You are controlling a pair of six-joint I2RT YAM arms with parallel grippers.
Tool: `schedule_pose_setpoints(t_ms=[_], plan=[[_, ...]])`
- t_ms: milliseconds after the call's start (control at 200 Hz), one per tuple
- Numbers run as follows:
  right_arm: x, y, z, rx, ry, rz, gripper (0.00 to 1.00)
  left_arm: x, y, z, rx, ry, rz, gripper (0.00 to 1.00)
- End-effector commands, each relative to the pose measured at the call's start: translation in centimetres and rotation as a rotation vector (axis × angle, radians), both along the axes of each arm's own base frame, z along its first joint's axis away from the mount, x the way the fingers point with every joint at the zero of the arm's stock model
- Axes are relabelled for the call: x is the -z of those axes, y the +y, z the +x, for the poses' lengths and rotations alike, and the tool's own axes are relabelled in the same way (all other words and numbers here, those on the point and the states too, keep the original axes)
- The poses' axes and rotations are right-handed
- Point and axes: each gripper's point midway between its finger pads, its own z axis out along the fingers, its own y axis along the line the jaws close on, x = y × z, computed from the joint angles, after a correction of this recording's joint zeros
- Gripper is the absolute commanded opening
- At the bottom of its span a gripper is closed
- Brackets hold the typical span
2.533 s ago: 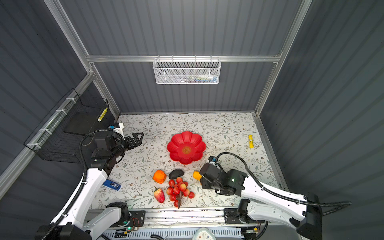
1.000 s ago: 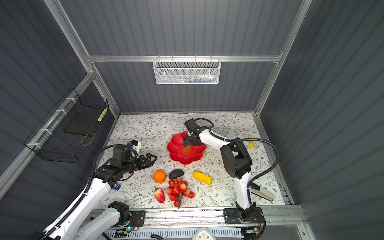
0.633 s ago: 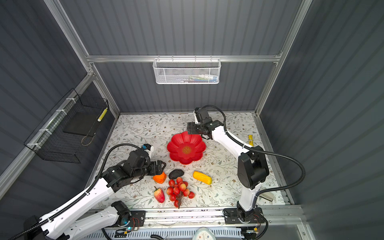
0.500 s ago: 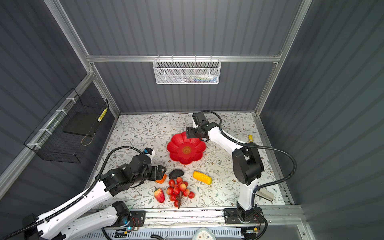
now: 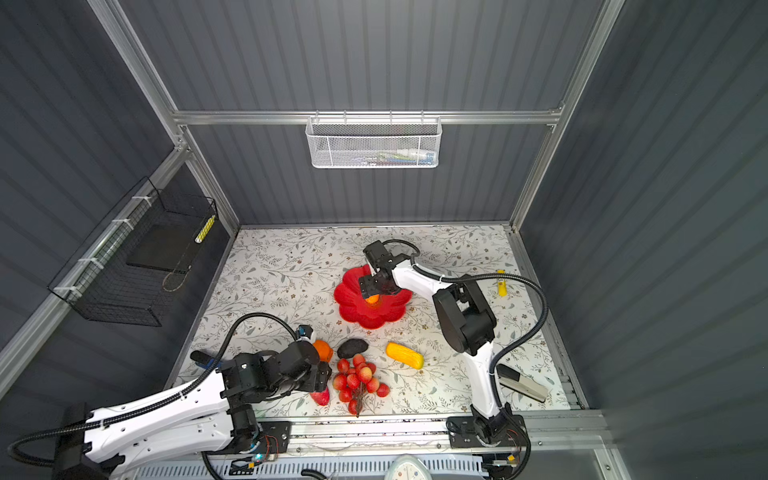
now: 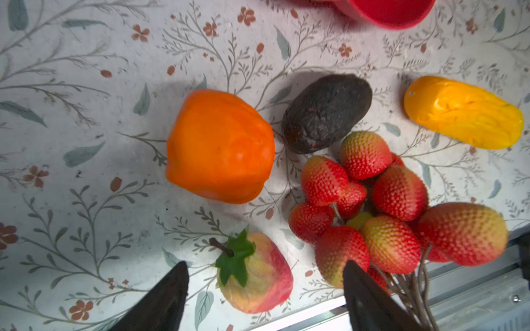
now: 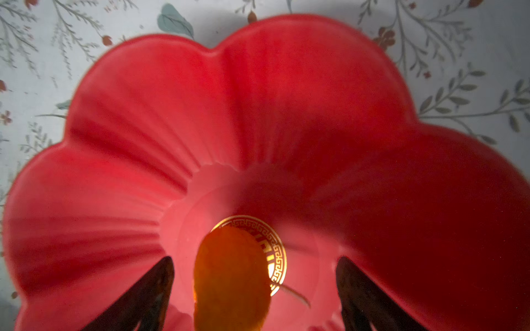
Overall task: Place and organize the fake fruits in the fruit bowl
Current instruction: 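Grasp the pale strawberry with the left gripper while the right gripper withdraws, then place the pale strawberry in the red bowl with the left gripper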
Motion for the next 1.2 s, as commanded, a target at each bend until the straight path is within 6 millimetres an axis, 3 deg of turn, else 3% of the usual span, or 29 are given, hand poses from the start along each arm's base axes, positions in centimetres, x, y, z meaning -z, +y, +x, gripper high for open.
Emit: schedule_pose_setpoints(t_ms=[0,130,300,505,585,730,855,956,1056,1196], plan=[[-0.7,-0.7,0.3,-0.005,-0.019,-0.052,0.89,0.9,-0.4,-0.3,-0.017,0.006,-0.004,0.84],[-3.7,-0.2,0.3,-0.005,-0.069,0.032,0.89,2.1,-0.4,-0.7,-0.007,0.031,0.015,0.83],[-10.1,-0.6,0.5,0.036,-0.17,0.178,0.9,3.3,-0.1,-1.3,-0.003,0.065,0.033,0.79],[-16.5,-2.1,-0.1,0.071,-0.287,0.316,0.91,4.7,1.3,-1.6,-0.054,0.088,0.07,0.65],[-18.3,-2.9,-0.6,0.081,-0.327,0.347,0.91,4.8,1.3,-1.5,-0.065,0.077,0.059,0.6],[-20.4,-4.5,-1.1,0.108,-0.372,0.373,0.92,5.5,0.9,-1.2,-0.069,0.073,0.06,0.66],[-21.2,-5.5,-1.8,0.125,-0.38,0.41,0.92,6.0,1.7,-0.9,-0.094,0.064,0.111,0.55],[-21.1,-6.2,-2.3,0.142,-0.37,0.428,0.92,4.5,2.4,-0.6,-0.111,0.029,0.102,0.43],[-20.9,-6.9,-2.7,0.16,-0.366,0.458,0.92,1.2,2.9,0.0,-0.12,-0.039,0.045,0.35],[-20.4,-8.2,-2.8,0.19,-0.354,0.478,0.92,-8.0,2.9,2.5,-0.108,-0.254,-0.028,0.35]])
